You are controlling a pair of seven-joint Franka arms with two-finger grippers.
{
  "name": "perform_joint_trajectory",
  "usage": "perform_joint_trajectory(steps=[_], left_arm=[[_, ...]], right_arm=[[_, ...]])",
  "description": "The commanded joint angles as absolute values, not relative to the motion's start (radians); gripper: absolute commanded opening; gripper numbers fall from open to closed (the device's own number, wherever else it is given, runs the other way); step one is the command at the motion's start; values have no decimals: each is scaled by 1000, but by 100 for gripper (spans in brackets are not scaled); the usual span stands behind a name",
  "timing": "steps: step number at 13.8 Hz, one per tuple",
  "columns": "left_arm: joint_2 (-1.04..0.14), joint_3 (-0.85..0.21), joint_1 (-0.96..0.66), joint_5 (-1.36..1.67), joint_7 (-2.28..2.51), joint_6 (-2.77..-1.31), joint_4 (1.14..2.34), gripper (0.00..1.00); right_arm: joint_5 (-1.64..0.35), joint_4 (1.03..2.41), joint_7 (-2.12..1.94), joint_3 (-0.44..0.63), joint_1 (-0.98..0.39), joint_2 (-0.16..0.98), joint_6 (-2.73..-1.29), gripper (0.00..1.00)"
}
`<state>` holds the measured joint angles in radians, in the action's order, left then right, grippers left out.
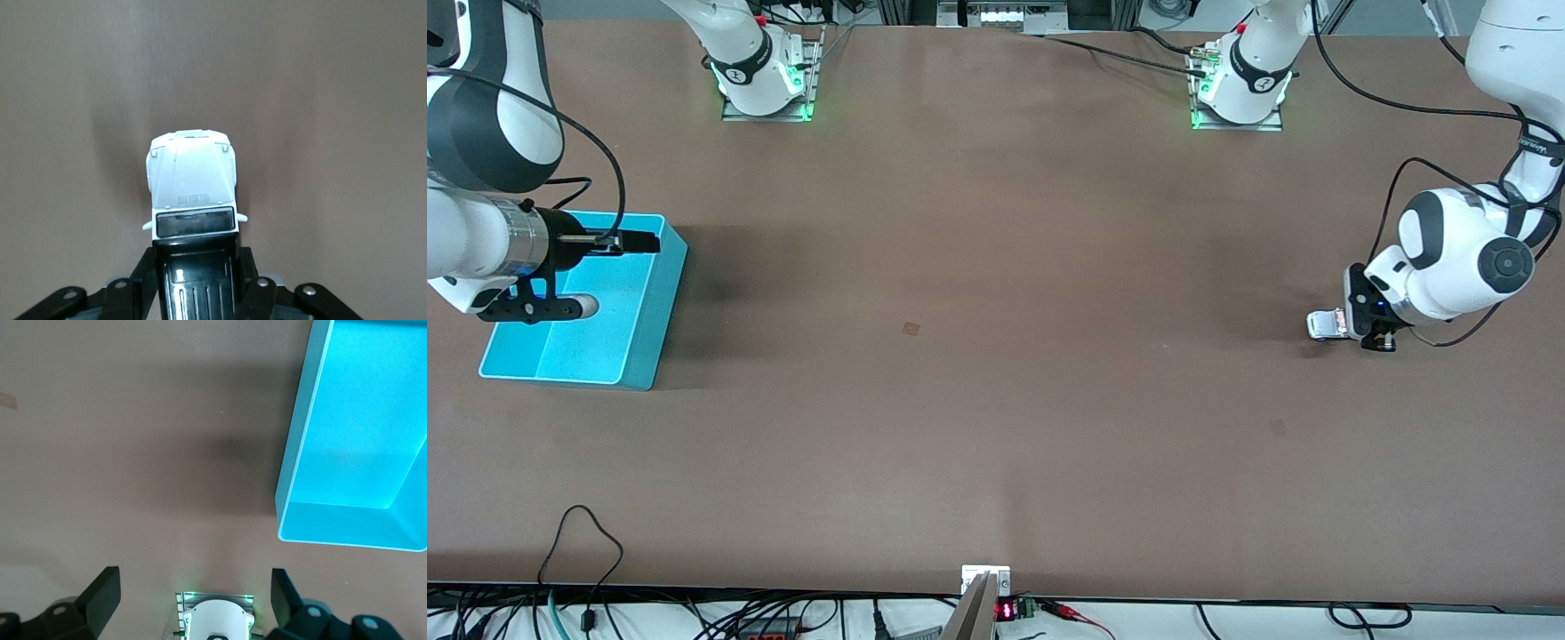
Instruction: Wind and store white jeep toy
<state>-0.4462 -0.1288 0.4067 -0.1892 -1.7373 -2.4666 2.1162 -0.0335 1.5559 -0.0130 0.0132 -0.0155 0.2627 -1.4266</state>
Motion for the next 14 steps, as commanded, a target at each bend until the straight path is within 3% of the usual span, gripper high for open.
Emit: perform_joint_trajectory(steps=[1,14], left_arm=[[-569,-133,462,-222,-1792,-2487,2086,29],[-600,-133,526,-298,-1813,-2488,2046,32]], right_arm=[[-49,1548,-20,11,-15,259,-1414,100],[-49,1548,-20,11,-15,259,-1414,100]])
